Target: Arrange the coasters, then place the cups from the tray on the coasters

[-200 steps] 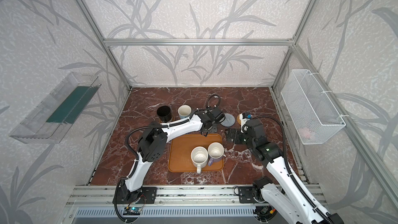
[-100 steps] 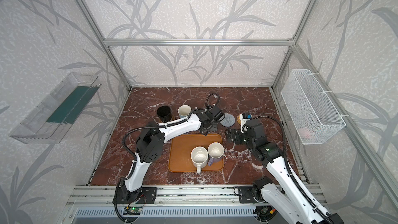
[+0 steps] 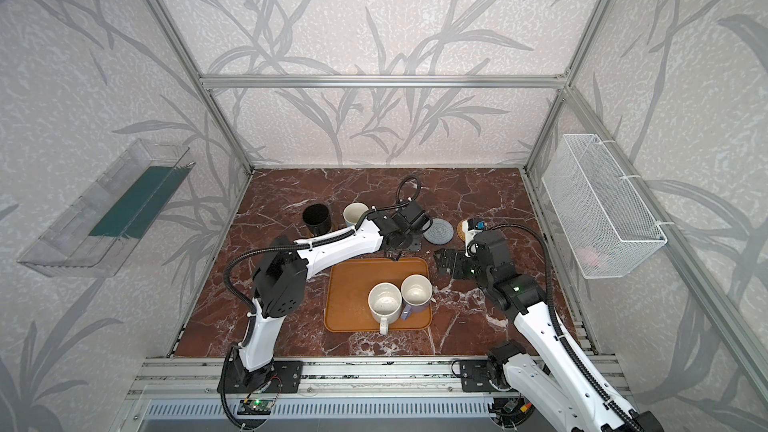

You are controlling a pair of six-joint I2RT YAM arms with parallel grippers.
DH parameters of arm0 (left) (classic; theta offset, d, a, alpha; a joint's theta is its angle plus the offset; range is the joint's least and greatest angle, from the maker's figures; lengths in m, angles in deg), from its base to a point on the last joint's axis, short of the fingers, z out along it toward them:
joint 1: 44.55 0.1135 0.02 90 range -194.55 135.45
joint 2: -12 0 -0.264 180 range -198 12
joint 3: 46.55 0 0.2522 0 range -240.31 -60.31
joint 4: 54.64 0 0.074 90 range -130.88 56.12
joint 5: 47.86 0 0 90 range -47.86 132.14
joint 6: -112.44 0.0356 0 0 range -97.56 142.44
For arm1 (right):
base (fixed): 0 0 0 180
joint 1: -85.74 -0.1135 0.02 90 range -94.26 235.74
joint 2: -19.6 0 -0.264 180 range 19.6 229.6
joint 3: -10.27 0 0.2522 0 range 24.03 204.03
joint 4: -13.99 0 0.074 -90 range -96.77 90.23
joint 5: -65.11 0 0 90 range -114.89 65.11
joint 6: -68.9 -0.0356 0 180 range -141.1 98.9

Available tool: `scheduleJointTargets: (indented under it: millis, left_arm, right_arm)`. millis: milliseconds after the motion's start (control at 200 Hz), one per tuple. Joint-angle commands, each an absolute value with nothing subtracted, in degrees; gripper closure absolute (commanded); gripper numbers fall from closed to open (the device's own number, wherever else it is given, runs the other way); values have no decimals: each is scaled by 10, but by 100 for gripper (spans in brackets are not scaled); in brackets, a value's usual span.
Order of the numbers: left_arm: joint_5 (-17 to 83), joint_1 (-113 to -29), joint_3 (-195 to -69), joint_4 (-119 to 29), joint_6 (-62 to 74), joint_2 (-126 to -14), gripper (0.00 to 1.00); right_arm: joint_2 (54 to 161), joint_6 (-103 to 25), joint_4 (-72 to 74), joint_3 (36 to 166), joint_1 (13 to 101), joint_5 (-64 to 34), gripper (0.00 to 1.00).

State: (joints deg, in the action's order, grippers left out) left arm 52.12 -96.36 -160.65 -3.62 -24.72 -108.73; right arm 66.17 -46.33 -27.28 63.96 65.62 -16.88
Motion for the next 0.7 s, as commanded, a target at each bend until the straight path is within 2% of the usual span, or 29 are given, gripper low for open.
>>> scheduleJointTargets:
  millis: [0, 180, 310, 500, 695]
  left_arm:
    - [523, -970, -1599, -33, -252, -1060, 53]
    - [539, -971, -1594, -32, -243, -1029, 48]
    - [543, -972, -1586, -32, -235, -988, 26]
    - [508, -975, -1522, -88, -219, -893, 2]
    - [481, -974, -1408, -154, -199, -768, 1]
  right_arm:
    - [659, -461, -282, 640, 659, -172, 1]
    - [651, -455, -281, 642, 659, -158, 1]
    - [640, -445, -301, 655, 659, -146, 1]
    - [614, -426, -333, 668, 657, -96, 1]
    - [577, -442, -390, 674, 620, -93, 1]
